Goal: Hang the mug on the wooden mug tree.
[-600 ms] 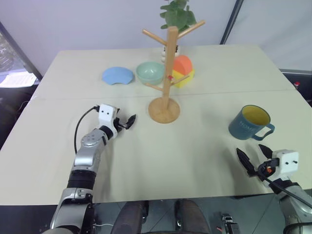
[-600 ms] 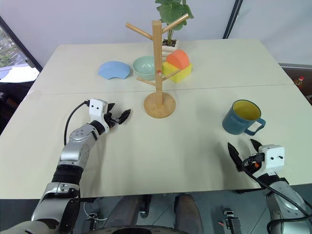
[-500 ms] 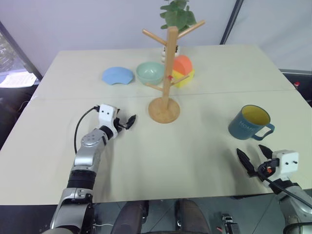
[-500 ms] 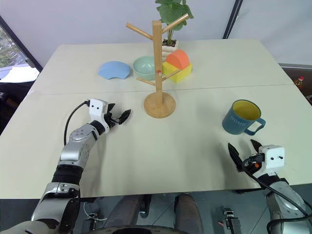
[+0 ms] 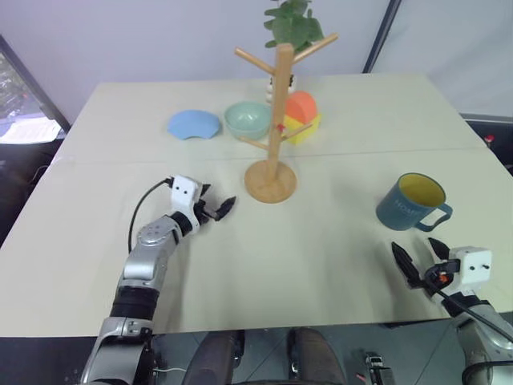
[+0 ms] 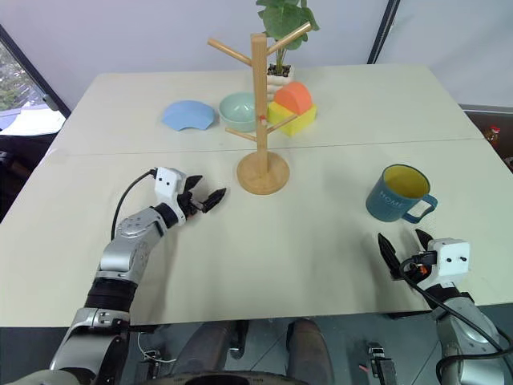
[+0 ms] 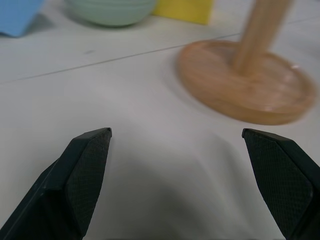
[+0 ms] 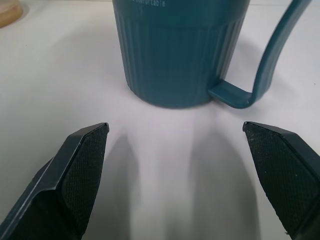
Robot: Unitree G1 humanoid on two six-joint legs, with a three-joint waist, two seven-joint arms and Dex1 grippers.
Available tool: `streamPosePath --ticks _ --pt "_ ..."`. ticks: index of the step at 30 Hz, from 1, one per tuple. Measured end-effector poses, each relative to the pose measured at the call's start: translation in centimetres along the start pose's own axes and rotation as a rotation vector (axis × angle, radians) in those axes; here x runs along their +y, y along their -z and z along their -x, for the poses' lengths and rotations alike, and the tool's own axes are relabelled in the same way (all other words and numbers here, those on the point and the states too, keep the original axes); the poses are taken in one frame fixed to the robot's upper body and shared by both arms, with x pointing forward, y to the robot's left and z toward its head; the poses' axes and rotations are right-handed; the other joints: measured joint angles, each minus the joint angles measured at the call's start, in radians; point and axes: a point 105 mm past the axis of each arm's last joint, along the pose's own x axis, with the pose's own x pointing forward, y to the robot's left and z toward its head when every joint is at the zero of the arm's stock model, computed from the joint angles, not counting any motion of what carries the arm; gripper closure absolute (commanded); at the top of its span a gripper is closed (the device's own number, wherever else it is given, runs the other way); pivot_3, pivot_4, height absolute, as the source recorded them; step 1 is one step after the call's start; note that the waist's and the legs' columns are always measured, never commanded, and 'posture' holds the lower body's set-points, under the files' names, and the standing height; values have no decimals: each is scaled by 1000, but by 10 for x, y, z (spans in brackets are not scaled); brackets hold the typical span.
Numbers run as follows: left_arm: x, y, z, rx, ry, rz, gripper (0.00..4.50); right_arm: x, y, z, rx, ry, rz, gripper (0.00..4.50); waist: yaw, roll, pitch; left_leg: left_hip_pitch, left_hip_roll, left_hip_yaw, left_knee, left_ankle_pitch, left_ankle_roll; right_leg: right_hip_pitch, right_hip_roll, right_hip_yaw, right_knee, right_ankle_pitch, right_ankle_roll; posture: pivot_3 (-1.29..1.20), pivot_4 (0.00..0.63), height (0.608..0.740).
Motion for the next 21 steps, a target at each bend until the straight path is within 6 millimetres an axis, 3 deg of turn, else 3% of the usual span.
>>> streamPosePath --ticks 5,8,12,21 --pt "-75 -7 11 9 440 -46 0 -5 -4 6 -12 55 17 42 -1 1 0 0 0 0 -1 0 0 0 -1 1 -1 0 -1 0 150 740" --pt "-105 -12 18 15 623 -63 0 -9 -16 5 -56 105 38 42 -2 3 -1 0 0 0 -2 0 0 0 -1 2 -1 0 -1 0 150 740" --pt "-122 -14 20 20 711 -71 0 -14 -21 2 -80 166 42 42 -3 4 -1 0 1 0 -3 0 0 -1 -1 2 -1 -1 -1 0 150 740" --pt "-133 -19 15 3 743 -88 0 -29 -25 -5 -107 278 37 42 0 4 -1 -1 0 0 -3 0 0 -2 -1 1 -1 -1 -1 0 150 740"
